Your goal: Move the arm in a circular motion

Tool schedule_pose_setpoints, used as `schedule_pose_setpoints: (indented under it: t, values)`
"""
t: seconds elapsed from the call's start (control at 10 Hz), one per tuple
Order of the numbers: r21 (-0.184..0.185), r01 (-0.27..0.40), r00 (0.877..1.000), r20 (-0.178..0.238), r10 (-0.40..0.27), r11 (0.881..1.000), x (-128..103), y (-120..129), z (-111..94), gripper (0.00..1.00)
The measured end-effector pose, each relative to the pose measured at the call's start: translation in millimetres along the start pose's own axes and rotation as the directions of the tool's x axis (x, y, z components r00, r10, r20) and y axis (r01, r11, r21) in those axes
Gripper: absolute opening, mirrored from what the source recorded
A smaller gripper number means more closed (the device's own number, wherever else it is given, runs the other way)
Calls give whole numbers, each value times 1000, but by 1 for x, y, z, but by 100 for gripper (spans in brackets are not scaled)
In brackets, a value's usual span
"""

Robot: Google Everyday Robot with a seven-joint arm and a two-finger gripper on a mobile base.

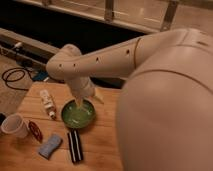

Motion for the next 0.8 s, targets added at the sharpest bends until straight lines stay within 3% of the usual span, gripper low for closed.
schedule_pose_setpoints:
  t: [0.2,0.5,0.6,0.8]
  values:
    - [6,31,999,31,-31,999,-66,5,-2,65]
    - [-15,88,994,65,-87,996,-131,38,-13,65]
    - [-26,107,992,69,-105,994,-142,46,-16,65]
    - [-50,150,986,78,-146,987,-144,57,-21,65]
